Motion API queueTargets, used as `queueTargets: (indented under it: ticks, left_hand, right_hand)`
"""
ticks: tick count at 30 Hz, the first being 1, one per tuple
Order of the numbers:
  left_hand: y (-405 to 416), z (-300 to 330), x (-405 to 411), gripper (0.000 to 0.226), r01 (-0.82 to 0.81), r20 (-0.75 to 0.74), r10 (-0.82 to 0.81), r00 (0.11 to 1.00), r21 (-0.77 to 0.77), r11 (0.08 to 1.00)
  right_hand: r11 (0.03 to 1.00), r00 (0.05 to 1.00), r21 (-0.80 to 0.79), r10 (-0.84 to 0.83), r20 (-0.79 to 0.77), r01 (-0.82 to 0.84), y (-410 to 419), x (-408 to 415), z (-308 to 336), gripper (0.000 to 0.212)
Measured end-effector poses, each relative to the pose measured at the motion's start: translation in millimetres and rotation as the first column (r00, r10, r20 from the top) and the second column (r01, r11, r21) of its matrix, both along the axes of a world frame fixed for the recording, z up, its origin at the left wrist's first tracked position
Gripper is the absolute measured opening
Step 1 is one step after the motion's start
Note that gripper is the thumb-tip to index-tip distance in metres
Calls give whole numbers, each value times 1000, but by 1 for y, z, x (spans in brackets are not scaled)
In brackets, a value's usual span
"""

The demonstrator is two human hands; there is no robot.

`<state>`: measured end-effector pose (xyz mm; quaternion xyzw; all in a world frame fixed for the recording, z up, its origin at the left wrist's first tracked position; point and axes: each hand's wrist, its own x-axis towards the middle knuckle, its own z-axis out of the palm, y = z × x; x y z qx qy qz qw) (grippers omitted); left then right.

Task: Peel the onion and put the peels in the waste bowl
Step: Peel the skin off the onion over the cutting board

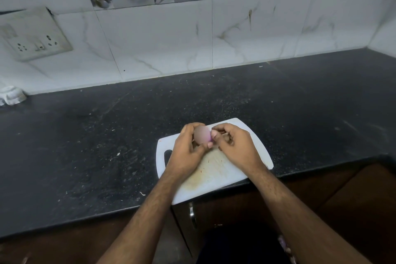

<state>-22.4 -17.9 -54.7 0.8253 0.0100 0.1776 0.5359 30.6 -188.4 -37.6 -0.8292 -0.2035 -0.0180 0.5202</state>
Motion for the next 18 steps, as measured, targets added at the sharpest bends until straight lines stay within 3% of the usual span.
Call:
queueTargets:
  ticks: [11,18]
  left_hand:
    - [-2,3,-4,48,79,-13,-79,997,-15,997]
    - [-1,1,-3,48,72,1,-72,997,-76,995]
  right_hand:
    - [998,997,63,35,-66,-31,-2,2,1,2]
    - [988,985,135,99,-139,-81,-2,4,-1,5]
